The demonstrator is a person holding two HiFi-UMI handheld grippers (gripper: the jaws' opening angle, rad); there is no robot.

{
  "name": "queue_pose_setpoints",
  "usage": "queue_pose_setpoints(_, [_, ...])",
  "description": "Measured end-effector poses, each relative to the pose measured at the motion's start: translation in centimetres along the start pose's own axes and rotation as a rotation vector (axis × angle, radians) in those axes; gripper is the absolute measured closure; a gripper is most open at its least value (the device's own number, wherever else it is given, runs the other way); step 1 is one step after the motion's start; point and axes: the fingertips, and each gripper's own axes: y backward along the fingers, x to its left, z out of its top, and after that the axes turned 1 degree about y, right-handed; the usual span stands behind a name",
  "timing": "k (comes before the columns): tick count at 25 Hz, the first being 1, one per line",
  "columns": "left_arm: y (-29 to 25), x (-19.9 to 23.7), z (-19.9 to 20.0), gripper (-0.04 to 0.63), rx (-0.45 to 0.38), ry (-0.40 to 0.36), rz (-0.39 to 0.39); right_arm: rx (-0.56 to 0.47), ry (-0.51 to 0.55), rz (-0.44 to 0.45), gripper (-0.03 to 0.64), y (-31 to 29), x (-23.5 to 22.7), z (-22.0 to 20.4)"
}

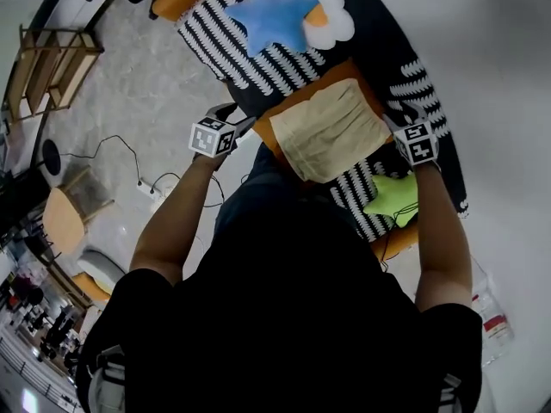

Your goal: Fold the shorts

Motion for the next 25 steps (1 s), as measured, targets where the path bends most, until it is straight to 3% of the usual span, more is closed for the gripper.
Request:
queue_pose_setpoints(9, [-5.5,1.2,-3.8,0.302,0.126,-0.017,-0.059,0.121,0.098,0.102,0.371,-8.3,0.6,0.6])
queue_pose_setpoints(18, [-12.5,2.1,-8.3,0.313,0.262,-0.153,-0.105,0.265,0.185,0.149,0.382,-14.2,0.4,-1.1])
queue_pose_setpoints(25, [-19.4,1.9,-12.1,0.328,0.293,-0.107,-0.117,0.263,0.223,0.205,0.376,-19.2,0.7,-2.4])
